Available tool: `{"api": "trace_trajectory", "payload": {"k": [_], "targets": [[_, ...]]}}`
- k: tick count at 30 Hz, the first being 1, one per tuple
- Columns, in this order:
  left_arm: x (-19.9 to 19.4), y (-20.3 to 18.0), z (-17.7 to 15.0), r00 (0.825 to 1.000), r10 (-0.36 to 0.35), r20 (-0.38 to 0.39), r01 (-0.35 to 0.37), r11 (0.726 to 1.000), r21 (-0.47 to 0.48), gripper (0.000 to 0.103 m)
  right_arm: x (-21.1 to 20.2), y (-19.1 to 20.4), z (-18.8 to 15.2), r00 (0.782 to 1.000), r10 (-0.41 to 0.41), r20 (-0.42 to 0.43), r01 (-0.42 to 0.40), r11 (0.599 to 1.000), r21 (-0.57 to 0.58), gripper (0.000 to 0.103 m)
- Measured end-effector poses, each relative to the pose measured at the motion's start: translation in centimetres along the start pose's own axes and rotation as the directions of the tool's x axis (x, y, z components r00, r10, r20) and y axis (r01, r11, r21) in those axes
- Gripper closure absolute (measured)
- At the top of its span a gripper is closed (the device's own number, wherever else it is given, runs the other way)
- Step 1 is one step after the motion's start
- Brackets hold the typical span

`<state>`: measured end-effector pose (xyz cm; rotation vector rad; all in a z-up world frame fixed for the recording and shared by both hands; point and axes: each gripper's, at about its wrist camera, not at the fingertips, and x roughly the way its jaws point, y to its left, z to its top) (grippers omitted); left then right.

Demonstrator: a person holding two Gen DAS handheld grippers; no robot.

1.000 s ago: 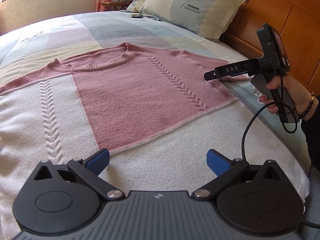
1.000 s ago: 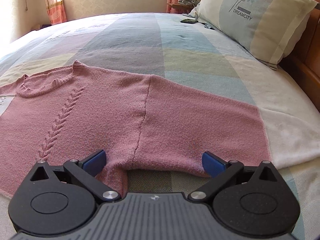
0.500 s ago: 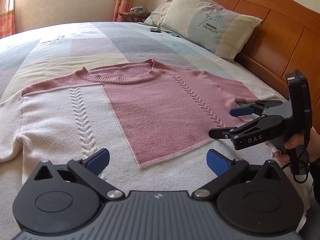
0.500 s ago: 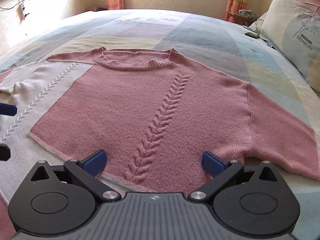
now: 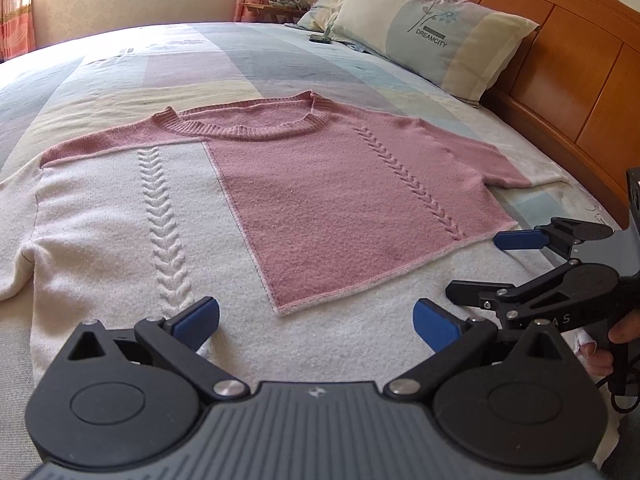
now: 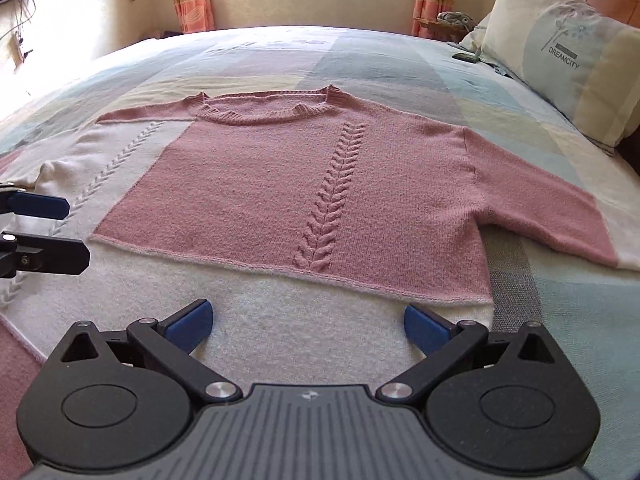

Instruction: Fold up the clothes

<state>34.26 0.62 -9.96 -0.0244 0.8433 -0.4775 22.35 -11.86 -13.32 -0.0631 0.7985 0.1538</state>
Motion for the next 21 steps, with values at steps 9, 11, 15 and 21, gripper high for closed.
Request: {"api": "trace_trajectory", "payload": {"k": [9,11,15,21], "targets": [[-1.8,-1.0,-1.9,0.996,-0.042,-0.074,0.042,0.999,-0.001,0.001,0.6,-0.5,0.3,0.999,0.028,-0.027,-0.028,1.0,0.004,0.0],[-2.2,-1.2,-2.4,0.996,-0.039,-0.077,0.04,0.999,0.017,0.001,0.6,-0.4,0.4,0.999,0.025,-0.028,-0.025,1.0,0.002,0.0],[-2.5,-0.9,-2.8,0.997,-0.039,-0.069,0.04,0.999,0.014,0.001,0.6,-0.4,0.4,0.999,0.02,-0.027,-0.02,1.0,0.0,0.0],[-2.9,-0.5,-3.5,0.998,-0.054,-0.031,0.054,0.999,0.0,0.001,0.5,-0.3,0.3,1.0,0.018,-0.024,-0.018,1.0,-0.001,0.0]]}}
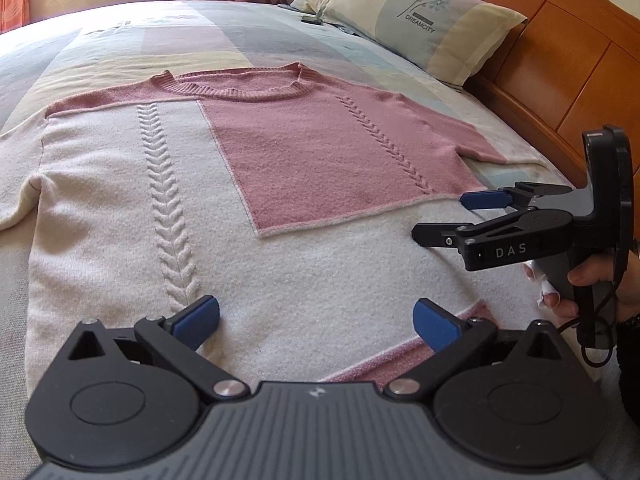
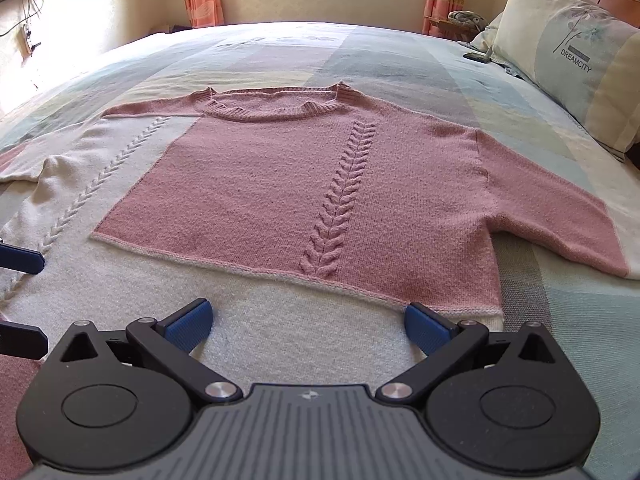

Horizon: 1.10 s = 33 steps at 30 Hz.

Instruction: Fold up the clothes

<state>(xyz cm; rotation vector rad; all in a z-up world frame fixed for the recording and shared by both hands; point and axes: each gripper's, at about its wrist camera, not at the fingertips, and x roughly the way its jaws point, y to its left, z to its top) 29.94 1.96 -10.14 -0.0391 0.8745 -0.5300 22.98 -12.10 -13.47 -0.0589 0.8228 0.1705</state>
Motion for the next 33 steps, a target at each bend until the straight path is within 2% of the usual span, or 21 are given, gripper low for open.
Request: {"api": "trace_trajectory", "payload": {"k": [5,8,11,14,16,19,21,23,24,29,33], "targets": [[0.0,-1.2,-0.3,0.999,0.044,0.004,-0.044,0.996,0.081,0.001,-0.2,-0.1,-0.2,1.0,0.007,0.005,-0.007,1.0,-0.004,0.0],[-0.2,-1.3,0.1,0.999,0.032,0.031,-0.034,0.997,0.071,0.001,-0.7,-0.7,0.0,0.999,0.031,0.005,-0.031,1.0,0.002,0.0],[-0.2,-1.3,0.3,0.997,0.002,0.071,-0.005,0.999,0.048,0.001,-2.7,-3.3,0.2,0.992,0.065,0.108,-0.075,0.993,0.09,0.0],[0.2,-1.6,0.4,0.996,-0.031,0.085,0.027,0.998,0.048,0.001,-4.9,-7.4,0.6,0.971,0.039,0.235,-0.089,0.974,0.207,0.0],[0.7,-2.2,0.4,0.997,-0.027,0.074,0.023,0.998,0.064,0.001,-5.9,-11.4,0.8,0.958,-0.003,0.288,-0.097,0.938,0.332,0.0],[1.0,-3.3,0.3,0.996,-0.034,0.081,0.024,0.993,0.119,0.001,-6.4,-17.7,-0.2,0.951,-0.076,0.299,-0.103,0.834,0.542,0.0],[1.2,-3.8,0.4,0.995,-0.06,0.074,0.05,0.99,0.129,0.001,-6.3,-21.1,-1.3,0.952,-0.095,0.291,-0.12,0.759,0.64,0.0],[1.5,-3.9,0.6,0.992,-0.084,0.09,0.073,0.99,0.124,0.001,-6.2,-23.4,-2.3,0.951,-0.107,0.29,-0.133,0.705,0.697,0.0],[1.6,-4.0,0.7,0.99,-0.094,0.101,0.082,0.989,0.121,0.001,-6.1,-24.2,-2.7,0.951,-0.111,0.289,-0.136,0.688,0.713,0.0],[2.6,-4.4,2.6,0.988,-0.105,0.109,0.094,0.99,0.102,0.001,-5.7,-27.0,-3.0,0.941,-0.16,0.297,-0.118,0.669,0.734,0.0],[2.9,-4.8,3.7,0.975,-0.17,0.145,0.155,0.982,0.107,0.001,-4.9,-29.6,-3.4,0.934,-0.147,0.325,-0.177,0.599,0.781,0.0]]}}
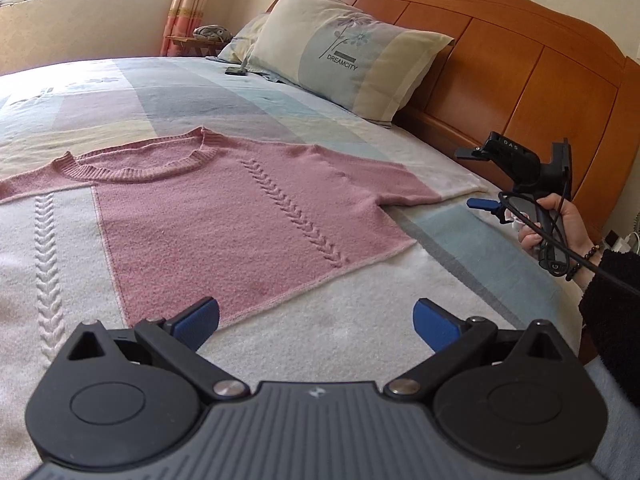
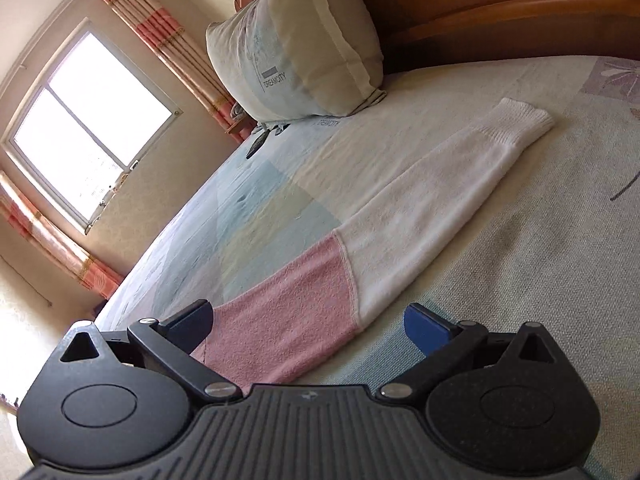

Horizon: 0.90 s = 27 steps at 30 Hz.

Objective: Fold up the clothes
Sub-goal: 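Move the open right gripper to the white sleeve cuff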

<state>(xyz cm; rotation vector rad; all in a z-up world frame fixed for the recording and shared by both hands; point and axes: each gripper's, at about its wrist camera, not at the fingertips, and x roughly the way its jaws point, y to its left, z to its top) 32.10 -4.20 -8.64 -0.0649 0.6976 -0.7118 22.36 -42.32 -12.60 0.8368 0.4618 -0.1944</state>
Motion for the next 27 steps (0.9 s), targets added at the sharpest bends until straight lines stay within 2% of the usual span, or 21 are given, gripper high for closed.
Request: {"api": "trace_trajectory", "payload": {"k": [3,6,11,20,27], "targets": [[0.6,-0.1,-0.3,1.0,-0.026,-0.01,0.026,1.0,-0.005,0.001,1.1,-1.1,0.7,1.0,-0.019,0.0,0.019,1.0,0.012,0.0],[1.0,-0.5,-0.6,1.0,-0.005,-0.03,0.006,1.0,0.024,0.001,2.2,-2.3,1.7,1.0,-0.023,0.004,0.023,1.0,0.008,0.0],[1.7,-0.6,-0.9,0.999,-0.004,-0.041,0.005,0.999,0.033,0.001,3.7,-3.3,3.1,1.0,0.011,0.016,-0.011,1.0,-0.009,0.0],[2.3,-0.6,-1.2,0.998,0.005,-0.063,-0.003,0.999,0.033,0.001,4.4,-4.0,3.4,0.995,0.074,0.06,-0.069,0.994,-0.086,0.0],[2.3,-0.3,-1.1,0.998,-0.009,-0.064,0.01,1.0,0.017,0.001,5.6,-3.9,4.2,0.994,0.066,0.086,-0.056,0.992,-0.111,0.0]]}}
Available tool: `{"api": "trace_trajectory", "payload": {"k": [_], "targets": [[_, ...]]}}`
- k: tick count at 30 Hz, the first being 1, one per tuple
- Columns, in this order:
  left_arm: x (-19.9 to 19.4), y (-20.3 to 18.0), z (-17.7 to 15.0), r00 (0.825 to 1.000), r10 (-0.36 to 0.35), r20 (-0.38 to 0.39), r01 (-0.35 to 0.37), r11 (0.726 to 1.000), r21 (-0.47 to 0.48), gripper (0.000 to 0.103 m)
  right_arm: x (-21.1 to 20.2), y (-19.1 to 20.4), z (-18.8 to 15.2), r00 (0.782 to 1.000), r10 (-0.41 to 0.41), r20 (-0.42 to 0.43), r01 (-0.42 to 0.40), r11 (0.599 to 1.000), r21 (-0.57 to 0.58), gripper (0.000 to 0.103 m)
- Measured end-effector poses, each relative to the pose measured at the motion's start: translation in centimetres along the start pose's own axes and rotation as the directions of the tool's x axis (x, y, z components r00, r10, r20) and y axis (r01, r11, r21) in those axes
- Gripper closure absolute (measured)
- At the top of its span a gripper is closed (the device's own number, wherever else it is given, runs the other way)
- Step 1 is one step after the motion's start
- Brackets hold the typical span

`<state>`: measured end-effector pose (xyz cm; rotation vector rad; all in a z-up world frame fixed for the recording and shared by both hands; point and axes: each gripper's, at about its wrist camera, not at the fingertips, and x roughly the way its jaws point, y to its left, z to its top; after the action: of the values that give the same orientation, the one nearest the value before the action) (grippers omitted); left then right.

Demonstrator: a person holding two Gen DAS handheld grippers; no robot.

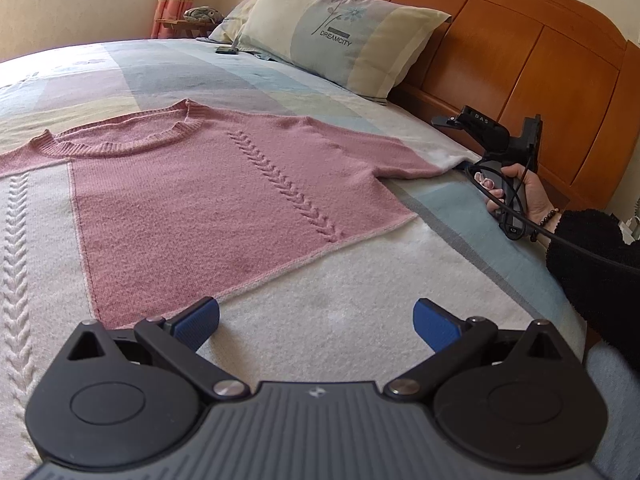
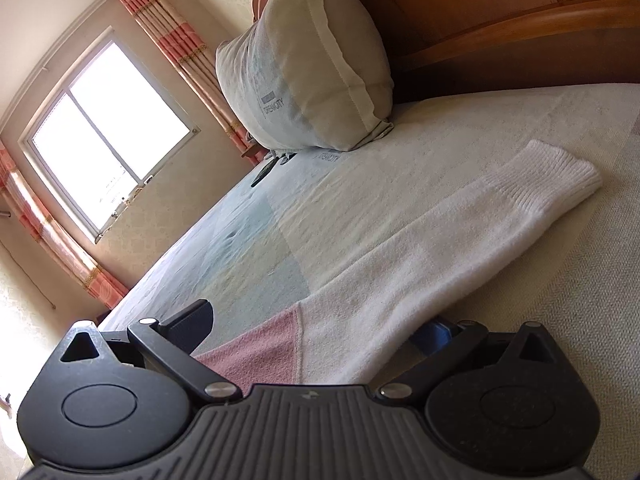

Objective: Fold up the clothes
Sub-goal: 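Move the open right gripper to the white sleeve cuff, then grasp the white sleeve cuff with the right gripper and lift it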

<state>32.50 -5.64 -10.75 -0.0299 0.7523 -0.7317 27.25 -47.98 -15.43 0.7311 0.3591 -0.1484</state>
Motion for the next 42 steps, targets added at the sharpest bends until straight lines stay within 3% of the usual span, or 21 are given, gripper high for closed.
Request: {"api": "trace_trajectory", "payload": {"k": [9,13,24,35,42], "targets": [[-0.1,0.6,0.1,1.0,0.014,0.01,-0.014,1.0,-0.013,0.001,1.5,-0.2,1.1,0.999,-0.019,0.045,0.018,0.999,0.026,0.0],[-0.3,0.5,0.2,1.0,0.018,0.011,-0.018,1.0,-0.005,0.001,1.3,0.4,1.1,0.998,0.042,0.054,-0.046,0.995,0.089,0.0],[-1.8,0.4,0.9,0.999,0.013,0.044,-0.013,1.0,0.0,0.001,1.1,5.6,0.9,0.99,0.138,0.023,-0.139,0.987,0.078,0.0],[-1.1,-0.3,0.6,0.997,0.024,-0.079,-0.018,0.997,0.069,0.001,1.6,11.5,-0.1,0.984,0.177,-0.033,-0.176,0.984,0.016,0.0],[-1.8,-0.5,0.4,0.991,0.018,-0.131,-0.002,0.993,0.122,0.001,1.9,15.6,-1.8,0.972,0.196,-0.13,-0.203,0.978,-0.048,0.0]]}}
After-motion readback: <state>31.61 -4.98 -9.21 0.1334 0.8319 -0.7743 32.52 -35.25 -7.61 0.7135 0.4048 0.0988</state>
